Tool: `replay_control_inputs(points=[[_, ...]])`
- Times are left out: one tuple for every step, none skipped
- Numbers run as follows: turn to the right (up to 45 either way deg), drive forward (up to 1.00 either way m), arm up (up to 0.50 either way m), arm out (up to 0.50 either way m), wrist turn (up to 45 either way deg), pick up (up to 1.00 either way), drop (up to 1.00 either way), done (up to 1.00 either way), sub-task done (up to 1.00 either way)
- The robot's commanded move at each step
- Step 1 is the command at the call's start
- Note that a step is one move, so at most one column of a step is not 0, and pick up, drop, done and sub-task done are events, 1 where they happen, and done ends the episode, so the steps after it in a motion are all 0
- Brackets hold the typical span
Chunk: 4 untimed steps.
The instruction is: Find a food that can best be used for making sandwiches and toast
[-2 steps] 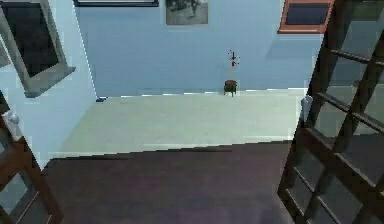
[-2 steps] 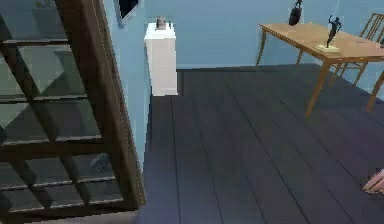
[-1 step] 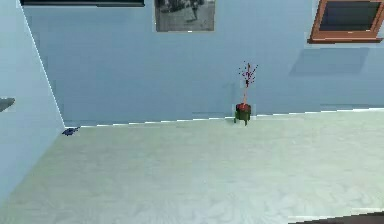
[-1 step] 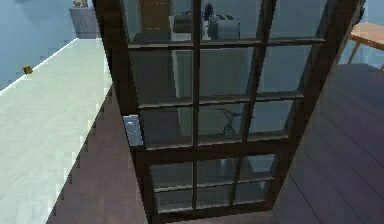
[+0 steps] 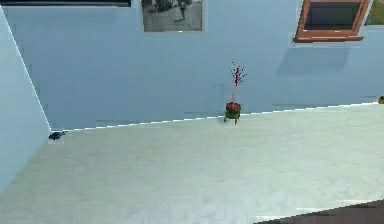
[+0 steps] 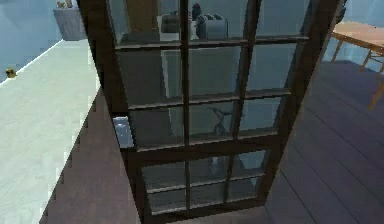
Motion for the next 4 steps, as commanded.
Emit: replay_control_inputs(points=[[0.0, 0.25, 0.00, 0.00, 0.0, 0.00, 0.00, 0.00, 0.00], [30.0, 0.00, 0.00, 0.00, 0.0, 0.00, 0.00, 0.00, 0.00], [0.0, 0.55, 0.00, 0.00, 0.0, 0.00, 0.00, 0.00, 0.00], [36.0, 0.00, 0.00, 0.00, 0.0, 0.00, 0.00, 0.00, 0.00]])
